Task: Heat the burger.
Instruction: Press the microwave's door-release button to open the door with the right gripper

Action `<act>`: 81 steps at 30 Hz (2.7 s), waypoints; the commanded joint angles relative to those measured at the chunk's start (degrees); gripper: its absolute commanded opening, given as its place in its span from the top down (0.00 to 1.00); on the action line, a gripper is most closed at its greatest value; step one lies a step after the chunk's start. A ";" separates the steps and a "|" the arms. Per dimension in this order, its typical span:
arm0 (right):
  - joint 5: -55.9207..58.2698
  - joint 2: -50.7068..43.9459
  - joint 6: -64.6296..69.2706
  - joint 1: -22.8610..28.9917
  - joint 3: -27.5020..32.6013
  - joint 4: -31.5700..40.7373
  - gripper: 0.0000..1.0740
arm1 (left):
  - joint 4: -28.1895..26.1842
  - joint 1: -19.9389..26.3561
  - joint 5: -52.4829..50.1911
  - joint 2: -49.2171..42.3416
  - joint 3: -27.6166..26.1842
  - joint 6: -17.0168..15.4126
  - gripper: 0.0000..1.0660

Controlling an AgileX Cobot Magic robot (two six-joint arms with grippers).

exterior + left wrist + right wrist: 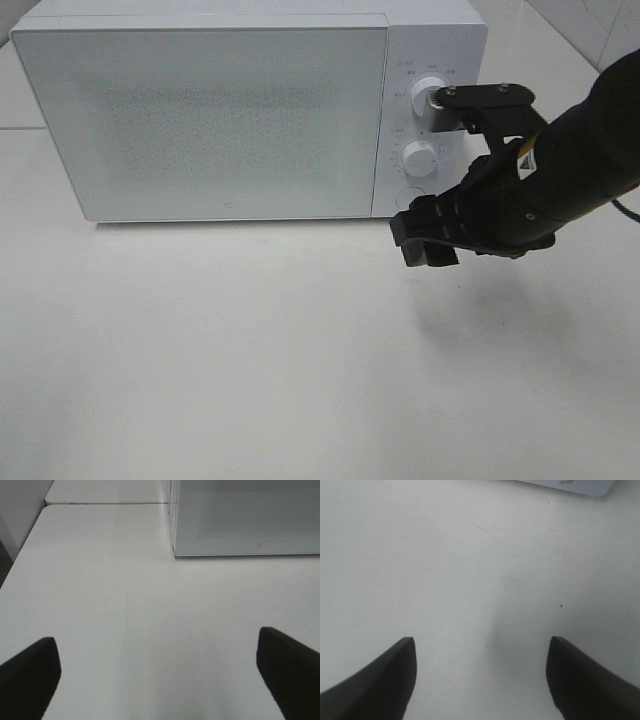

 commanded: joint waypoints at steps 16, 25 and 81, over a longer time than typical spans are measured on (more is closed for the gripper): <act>20.11 -12.83 -1.95 0.11 -0.63 -2.41 0.32 | -0.06 0.00 -0.06 -1.15 0.23 -0.06 0.06; 23.20 -21.43 -1.95 0.11 4.53 -3.09 0.32 | -0.06 0.00 -0.06 -1.15 0.23 -0.06 0.06; 40.39 -88.18 -7.10 -20.17 15.93 -2.23 0.32 | -0.06 0.00 -0.06 -1.15 0.23 -0.06 0.06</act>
